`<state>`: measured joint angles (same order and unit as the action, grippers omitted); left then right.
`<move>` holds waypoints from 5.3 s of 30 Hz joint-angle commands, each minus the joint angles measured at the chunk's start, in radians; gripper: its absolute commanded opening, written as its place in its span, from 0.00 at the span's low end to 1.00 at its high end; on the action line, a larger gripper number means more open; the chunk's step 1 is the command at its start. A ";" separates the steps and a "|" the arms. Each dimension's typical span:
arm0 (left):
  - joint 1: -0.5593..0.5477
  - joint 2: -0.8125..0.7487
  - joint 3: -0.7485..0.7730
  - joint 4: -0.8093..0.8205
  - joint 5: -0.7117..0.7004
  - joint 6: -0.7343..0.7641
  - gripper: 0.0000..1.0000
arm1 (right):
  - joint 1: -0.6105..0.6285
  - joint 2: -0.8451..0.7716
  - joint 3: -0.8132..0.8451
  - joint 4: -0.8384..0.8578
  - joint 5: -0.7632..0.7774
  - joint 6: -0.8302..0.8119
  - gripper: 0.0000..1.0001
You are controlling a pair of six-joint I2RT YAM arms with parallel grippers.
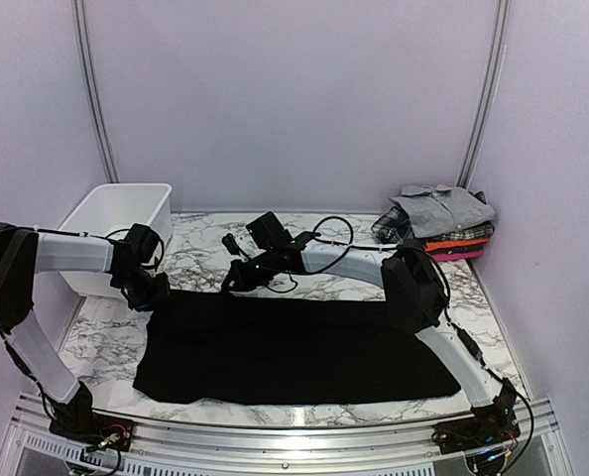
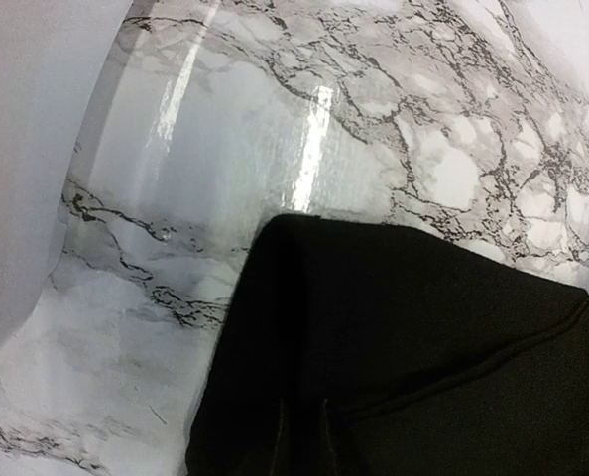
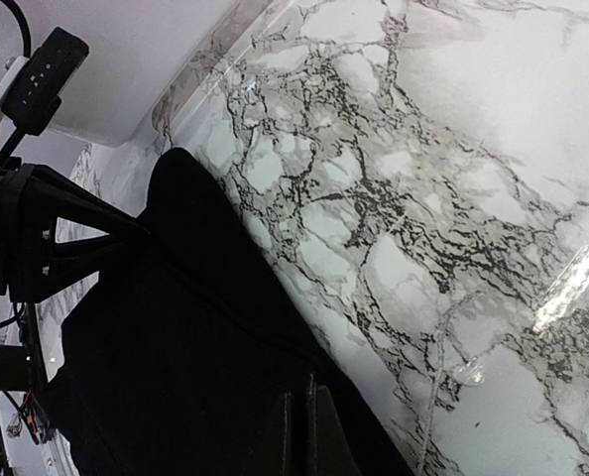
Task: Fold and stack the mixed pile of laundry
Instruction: Adjust the rectangle-folded T-shirt at the center of the board, then rotate the rectangle-folded T-shirt at the center of the board.
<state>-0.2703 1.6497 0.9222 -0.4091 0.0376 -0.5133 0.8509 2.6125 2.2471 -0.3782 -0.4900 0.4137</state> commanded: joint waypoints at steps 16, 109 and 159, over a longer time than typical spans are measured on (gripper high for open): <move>0.013 -0.203 -0.039 -0.039 0.054 0.078 0.00 | 0.008 -0.223 -0.231 0.076 -0.001 -0.006 0.00; -0.598 0.493 0.701 -0.168 0.272 0.372 0.64 | -0.635 -0.994 -1.314 -0.277 0.104 -0.156 0.44; -0.365 0.398 0.434 -0.176 -0.213 0.003 0.67 | -0.585 -1.055 -1.495 -0.148 0.134 -0.122 0.49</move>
<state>-0.6918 1.9015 1.2236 -0.5758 -0.1497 -0.6098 0.3176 1.5639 0.7895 -0.4801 -0.4400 0.2668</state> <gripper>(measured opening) 0.667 0.488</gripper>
